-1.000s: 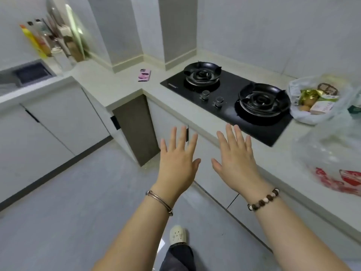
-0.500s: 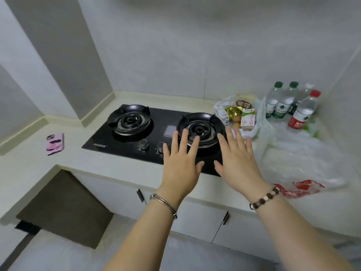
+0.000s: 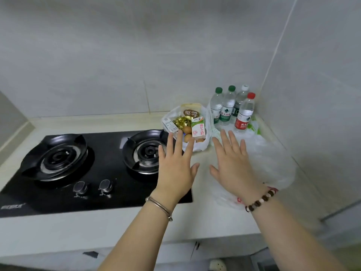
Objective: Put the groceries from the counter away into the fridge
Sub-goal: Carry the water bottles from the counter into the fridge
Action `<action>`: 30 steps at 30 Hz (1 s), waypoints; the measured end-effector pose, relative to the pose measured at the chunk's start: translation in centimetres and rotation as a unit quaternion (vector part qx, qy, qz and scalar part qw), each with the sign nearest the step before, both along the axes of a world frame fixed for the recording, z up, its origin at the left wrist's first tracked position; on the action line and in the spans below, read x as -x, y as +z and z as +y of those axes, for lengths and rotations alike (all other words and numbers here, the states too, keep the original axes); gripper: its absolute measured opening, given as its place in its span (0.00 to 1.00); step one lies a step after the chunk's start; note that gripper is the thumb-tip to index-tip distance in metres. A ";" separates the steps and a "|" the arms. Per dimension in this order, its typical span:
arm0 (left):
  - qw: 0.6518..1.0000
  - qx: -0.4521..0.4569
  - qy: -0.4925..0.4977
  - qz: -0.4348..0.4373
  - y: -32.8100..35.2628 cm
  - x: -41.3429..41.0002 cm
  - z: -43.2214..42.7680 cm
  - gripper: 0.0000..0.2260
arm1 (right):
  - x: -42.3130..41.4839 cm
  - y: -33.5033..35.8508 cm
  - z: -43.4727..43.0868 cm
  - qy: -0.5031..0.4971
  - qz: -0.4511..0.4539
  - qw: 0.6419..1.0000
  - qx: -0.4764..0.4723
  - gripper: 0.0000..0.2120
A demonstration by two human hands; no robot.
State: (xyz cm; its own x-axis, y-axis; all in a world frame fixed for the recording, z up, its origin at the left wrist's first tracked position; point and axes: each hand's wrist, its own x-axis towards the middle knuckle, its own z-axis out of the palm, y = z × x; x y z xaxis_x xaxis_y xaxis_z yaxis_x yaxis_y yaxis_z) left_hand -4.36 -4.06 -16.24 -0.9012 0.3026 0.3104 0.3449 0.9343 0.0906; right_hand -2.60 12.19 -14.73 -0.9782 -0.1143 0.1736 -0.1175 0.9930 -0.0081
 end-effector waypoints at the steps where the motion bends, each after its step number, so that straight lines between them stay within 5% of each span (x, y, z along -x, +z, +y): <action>1: 1.000 0.002 -0.004 0.003 -0.2 1.0 0.7 0.32 | 0.9 0.0 0.8 -0.004 -0.001 1.000 0.002 0.37; 11: 1.000 -0.025 -0.016 0.002 -0.7 11.9 9.7 0.30 | 11.7 -0.9 10.6 -0.021 -0.014 0.999 0.019 0.37; 26: 0.993 0.006 0.013 -0.120 -2.6 27.3 21.6 0.32 | 30.7 -2.8 21.7 -0.083 -0.028 0.990 0.109 0.35; 30: 0.994 0.007 0.030 -0.106 -1.5 31.6 21.4 0.32 | 32.3 -4.9 22.2 -0.083 0.031 0.990 0.112 0.29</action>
State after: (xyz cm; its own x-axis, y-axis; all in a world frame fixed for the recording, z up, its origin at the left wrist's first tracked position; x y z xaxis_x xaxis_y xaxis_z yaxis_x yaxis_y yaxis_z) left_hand -35.97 17.32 -17.78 -0.9626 0.2487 0.1075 0.2624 0.9545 0.1415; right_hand -34.87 34.38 -19.58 -0.9669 0.0953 0.2367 0.0399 0.9727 -0.2285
